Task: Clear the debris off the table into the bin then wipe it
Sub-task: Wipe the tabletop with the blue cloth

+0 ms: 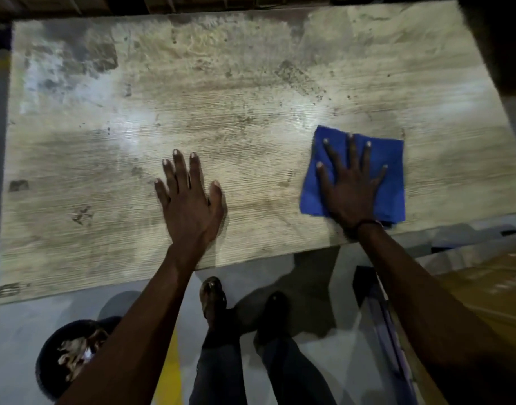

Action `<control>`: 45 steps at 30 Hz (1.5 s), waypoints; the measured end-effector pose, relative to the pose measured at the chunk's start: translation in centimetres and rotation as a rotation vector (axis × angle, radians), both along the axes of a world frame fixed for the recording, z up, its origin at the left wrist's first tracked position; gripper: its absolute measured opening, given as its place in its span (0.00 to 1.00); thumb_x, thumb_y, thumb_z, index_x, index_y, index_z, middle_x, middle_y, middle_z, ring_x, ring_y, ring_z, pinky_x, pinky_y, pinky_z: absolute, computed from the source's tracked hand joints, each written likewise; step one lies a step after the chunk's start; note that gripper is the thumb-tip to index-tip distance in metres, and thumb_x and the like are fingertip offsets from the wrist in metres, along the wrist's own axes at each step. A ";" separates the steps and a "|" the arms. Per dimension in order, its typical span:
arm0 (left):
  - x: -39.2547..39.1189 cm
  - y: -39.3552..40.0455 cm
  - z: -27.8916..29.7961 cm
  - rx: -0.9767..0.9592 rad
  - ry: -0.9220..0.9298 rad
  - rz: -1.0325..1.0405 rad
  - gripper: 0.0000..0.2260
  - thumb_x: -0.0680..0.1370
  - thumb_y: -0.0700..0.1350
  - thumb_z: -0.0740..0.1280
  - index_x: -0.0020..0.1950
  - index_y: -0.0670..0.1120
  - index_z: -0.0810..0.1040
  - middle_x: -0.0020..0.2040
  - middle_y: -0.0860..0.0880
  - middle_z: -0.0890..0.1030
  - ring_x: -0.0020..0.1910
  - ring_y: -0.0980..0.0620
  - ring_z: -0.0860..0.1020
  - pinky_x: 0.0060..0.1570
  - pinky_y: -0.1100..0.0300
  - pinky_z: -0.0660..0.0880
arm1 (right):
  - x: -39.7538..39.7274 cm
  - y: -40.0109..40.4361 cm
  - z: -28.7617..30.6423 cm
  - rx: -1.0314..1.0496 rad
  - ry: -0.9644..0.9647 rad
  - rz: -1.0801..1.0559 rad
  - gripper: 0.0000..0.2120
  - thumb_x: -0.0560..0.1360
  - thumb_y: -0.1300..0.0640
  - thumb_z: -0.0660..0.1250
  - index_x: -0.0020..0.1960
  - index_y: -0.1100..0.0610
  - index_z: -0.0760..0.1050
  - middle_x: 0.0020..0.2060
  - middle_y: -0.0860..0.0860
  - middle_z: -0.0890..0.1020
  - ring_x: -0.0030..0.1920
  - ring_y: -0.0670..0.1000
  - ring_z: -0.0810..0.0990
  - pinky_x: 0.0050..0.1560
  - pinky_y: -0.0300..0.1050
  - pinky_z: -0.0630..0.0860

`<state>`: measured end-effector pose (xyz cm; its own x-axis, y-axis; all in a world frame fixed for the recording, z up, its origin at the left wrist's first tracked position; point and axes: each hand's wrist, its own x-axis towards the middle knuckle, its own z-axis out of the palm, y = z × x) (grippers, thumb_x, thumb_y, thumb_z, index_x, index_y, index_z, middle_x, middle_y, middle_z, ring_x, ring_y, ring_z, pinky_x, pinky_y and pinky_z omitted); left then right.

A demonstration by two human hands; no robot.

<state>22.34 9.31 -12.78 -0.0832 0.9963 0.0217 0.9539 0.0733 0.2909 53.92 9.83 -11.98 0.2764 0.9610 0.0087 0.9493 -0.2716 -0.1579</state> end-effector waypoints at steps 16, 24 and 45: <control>1.7 11.7 -0.6 0.033 0.023 -0.060 0.32 0.86 0.62 0.48 0.86 0.49 0.53 0.86 0.40 0.50 0.84 0.35 0.49 0.79 0.33 0.48 | 2.5 5.1 -1.0 0.080 -0.006 0.014 0.28 0.82 0.31 0.50 0.81 0.33 0.55 0.84 0.46 0.53 0.84 0.58 0.50 0.74 0.78 0.48; 1.8 17.3 -0.3 0.040 0.039 -0.058 0.31 0.85 0.62 0.50 0.86 0.49 0.56 0.86 0.41 0.52 0.84 0.36 0.50 0.79 0.34 0.50 | -7.1 -0.7 -0.6 0.058 -0.007 0.518 0.27 0.83 0.32 0.50 0.81 0.32 0.55 0.85 0.45 0.48 0.84 0.57 0.42 0.76 0.75 0.44; 2.1 16.9 0.2 0.070 0.040 -0.018 0.31 0.85 0.64 0.47 0.86 0.52 0.55 0.86 0.45 0.51 0.85 0.41 0.50 0.80 0.35 0.49 | 0.2 17.0 -0.7 0.038 -0.035 0.199 0.28 0.81 0.31 0.51 0.80 0.31 0.56 0.84 0.44 0.55 0.84 0.57 0.50 0.74 0.78 0.49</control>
<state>24.44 26.25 -12.58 -0.0634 0.9935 0.0945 0.9659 0.0372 0.2564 54.14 26.82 -12.64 0.0799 0.9954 0.0519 0.9889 -0.0726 -0.1300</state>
